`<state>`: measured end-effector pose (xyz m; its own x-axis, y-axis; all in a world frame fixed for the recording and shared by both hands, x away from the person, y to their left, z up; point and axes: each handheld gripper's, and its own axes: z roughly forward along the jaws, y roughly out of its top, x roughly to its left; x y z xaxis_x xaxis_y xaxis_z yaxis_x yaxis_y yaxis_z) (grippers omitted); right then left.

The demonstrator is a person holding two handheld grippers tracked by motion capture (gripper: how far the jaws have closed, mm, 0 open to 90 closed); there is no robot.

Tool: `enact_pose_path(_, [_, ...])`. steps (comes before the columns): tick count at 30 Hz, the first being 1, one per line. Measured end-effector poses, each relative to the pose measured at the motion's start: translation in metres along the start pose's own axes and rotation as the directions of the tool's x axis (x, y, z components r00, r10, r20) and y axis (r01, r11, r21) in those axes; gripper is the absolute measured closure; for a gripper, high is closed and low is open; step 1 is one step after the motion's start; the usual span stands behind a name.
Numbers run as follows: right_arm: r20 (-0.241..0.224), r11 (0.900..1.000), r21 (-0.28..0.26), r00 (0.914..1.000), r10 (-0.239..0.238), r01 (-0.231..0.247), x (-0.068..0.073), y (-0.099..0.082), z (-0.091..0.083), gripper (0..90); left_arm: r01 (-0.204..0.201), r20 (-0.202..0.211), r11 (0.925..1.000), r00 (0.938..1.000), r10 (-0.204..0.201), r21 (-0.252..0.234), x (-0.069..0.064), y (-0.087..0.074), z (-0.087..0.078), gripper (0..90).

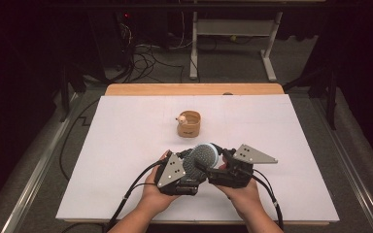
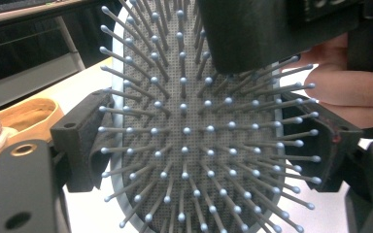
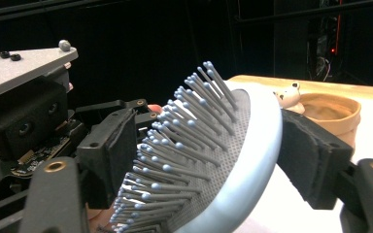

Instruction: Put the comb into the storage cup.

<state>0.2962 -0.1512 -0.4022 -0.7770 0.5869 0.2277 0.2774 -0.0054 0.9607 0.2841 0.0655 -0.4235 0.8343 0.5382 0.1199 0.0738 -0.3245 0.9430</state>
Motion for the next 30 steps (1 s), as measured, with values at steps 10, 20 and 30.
enact_pose_path(10, [-0.035,0.9985,0.014,0.998,0.053,-0.052,-0.002,-0.0005,-0.0001,38.3,0.0,-0.009,1.0,1.0,0.0,0.006,0.0006,0.0,0.0002,20.9])
enact_pose_path(20, [-0.032,0.9974,0.014,0.9969,0.072,-0.071,-0.003,-0.0004,0.0002,41.8,0.001,-0.012,0.9999,0.9999,-0.001,0.011,0.0007,-0.0002,0.0007,21.0])
enact_pose_path(30, [-0.029,0.9941,0.009,0.9937,0.108,-0.108,-0.0038,0.0007,-0.0022,48.1,-0.011,-0.018,0.9999,0.9998,0.012,0.009,-0.0008,0.0009,0.0004,20.9])
